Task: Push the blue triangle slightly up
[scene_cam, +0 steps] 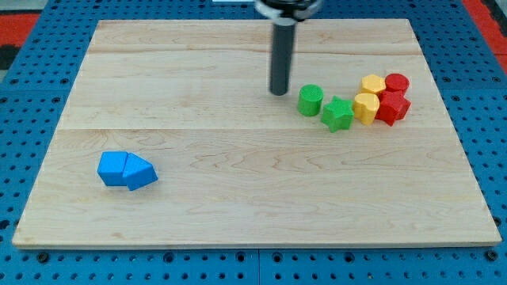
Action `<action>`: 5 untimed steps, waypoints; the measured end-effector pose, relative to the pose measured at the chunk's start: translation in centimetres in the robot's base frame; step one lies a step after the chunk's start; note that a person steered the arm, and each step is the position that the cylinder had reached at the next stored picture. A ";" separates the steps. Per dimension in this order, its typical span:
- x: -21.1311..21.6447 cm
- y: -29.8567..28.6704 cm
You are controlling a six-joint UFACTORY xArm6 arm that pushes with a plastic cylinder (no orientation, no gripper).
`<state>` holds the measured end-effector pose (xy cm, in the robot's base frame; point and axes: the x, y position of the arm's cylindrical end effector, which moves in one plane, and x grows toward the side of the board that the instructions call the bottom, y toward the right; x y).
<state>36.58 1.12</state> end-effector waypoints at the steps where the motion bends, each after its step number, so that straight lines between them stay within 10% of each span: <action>1: 6.5 -1.0; 3: 18.9 -9.7; 5: 13.6 -22.8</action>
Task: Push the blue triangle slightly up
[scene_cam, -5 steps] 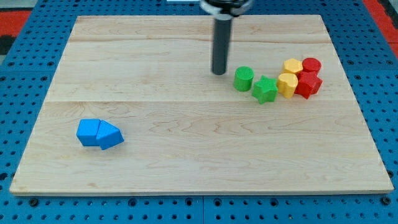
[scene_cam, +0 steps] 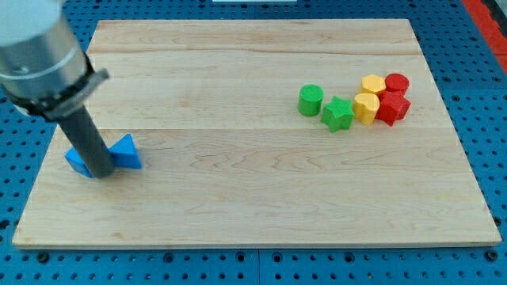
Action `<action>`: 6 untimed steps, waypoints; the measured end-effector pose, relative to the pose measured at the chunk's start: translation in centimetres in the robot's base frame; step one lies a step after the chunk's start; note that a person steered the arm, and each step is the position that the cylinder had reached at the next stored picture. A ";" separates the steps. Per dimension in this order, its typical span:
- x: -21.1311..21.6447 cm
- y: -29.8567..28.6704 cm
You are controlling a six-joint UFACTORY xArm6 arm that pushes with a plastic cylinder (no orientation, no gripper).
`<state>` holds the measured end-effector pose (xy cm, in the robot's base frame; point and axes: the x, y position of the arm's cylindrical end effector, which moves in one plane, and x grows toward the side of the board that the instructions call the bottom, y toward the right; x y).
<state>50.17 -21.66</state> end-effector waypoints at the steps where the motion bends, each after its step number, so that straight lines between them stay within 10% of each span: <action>1: -3.1 -1.0; 6: 8.1 5.5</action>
